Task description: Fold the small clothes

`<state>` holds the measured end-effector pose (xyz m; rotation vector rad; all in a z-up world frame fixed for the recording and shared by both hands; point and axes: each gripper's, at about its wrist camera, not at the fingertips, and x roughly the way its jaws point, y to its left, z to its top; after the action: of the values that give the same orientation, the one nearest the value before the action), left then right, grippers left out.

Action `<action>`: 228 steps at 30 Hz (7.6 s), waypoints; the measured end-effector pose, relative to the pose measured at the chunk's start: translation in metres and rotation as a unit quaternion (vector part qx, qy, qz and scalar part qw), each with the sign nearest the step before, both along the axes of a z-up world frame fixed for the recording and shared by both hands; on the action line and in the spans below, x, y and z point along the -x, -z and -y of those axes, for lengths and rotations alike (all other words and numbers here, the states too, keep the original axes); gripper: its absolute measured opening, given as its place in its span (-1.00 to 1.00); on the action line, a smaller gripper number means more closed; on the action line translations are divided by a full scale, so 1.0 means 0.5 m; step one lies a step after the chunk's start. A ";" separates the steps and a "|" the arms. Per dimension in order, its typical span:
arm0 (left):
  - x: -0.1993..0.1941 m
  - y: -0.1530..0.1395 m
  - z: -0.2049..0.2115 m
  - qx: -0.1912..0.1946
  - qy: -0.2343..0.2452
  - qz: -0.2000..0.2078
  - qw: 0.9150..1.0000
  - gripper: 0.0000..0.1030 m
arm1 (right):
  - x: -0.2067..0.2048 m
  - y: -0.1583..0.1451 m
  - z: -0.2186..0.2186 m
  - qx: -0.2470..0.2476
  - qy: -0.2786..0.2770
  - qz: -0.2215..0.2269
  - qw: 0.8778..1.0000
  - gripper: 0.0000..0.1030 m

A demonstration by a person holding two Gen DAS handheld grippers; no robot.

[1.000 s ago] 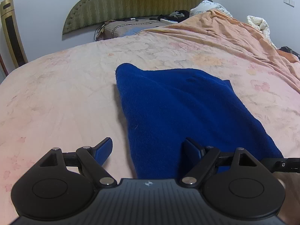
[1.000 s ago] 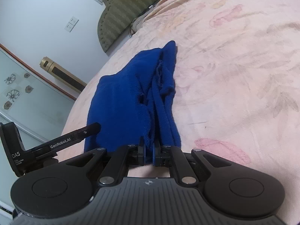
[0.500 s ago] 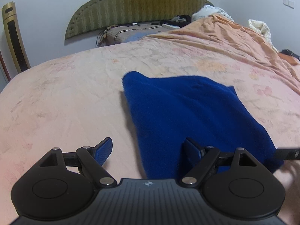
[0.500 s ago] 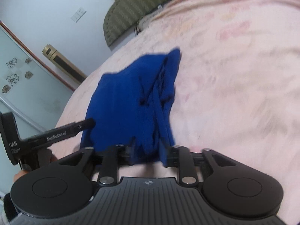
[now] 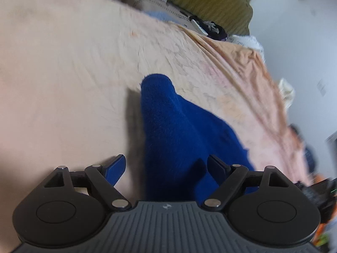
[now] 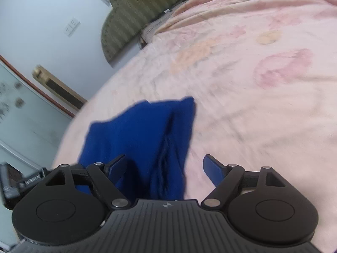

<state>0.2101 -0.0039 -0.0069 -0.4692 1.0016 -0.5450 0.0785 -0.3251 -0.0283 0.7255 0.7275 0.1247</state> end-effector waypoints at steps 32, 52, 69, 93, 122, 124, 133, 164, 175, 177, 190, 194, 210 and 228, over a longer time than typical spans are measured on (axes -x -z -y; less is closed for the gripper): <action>-0.108 -0.035 0.176 -0.137 0.038 0.128 0.982 -0.47 | -0.187 -0.045 -0.071 0.153 -0.050 0.039 0.986 -0.31; 0.122 -0.067 0.124 -0.254 -0.057 0.156 0.953 0.45 | -0.015 -0.078 -0.153 0.317 -0.031 0.050 0.946 0.14; 0.244 -0.061 0.158 -0.286 -0.047 0.161 0.944 0.60 | 0.117 -0.076 -0.169 0.325 -0.004 0.025 0.945 0.58; 0.345 -0.030 0.125 -0.304 -0.068 0.123 0.942 0.61 | 0.207 -0.054 -0.237 0.354 -0.052 0.011 0.934 0.86; 0.390 -0.010 0.115 -0.312 -0.074 0.117 0.940 0.62 | 0.250 -0.035 -0.237 0.350 -0.066 -0.003 0.934 0.96; 0.392 -0.011 0.116 -0.312 -0.073 0.120 0.940 0.62 | 0.251 -0.035 -0.237 0.350 -0.066 -0.003 0.934 0.96; 0.391 -0.013 0.114 -0.300 -0.074 0.117 0.944 0.62 | 0.252 -0.037 -0.236 0.338 -0.071 -0.005 0.938 0.99; 0.396 -0.016 0.114 -0.317 -0.089 0.120 0.936 0.62 | 0.262 -0.045 -0.236 0.315 -0.071 0.006 0.946 0.99; 0.395 -0.014 0.113 -0.315 -0.088 0.118 0.938 0.62 | 0.267 -0.044 -0.253 0.338 -0.084 0.014 0.937 0.98; 0.395 -0.014 0.111 -0.313 -0.088 0.117 0.938 0.62 | 0.267 -0.042 -0.261 0.359 -0.085 0.011 0.930 0.98; 0.401 -0.015 0.108 -0.310 -0.090 0.118 0.939 0.62 | 0.265 -0.041 -0.257 0.364 -0.080 0.002 0.928 0.99; 0.401 -0.015 0.108 -0.311 -0.089 0.118 0.939 0.62 | 0.265 -0.039 -0.254 0.360 -0.076 -0.002 0.930 0.99; 0.401 -0.016 0.107 -0.312 -0.092 0.115 0.939 0.62 | 0.271 -0.045 -0.265 0.371 -0.082 0.009 0.925 0.99; 0.404 -0.017 0.108 -0.316 -0.089 0.119 0.937 0.62 | 0.274 -0.044 -0.263 0.367 -0.083 0.011 0.926 0.99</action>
<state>0.0079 -0.0576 0.0017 0.0828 0.8326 -0.0911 -0.0583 -0.1939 -0.0063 -0.0560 0.7443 0.0080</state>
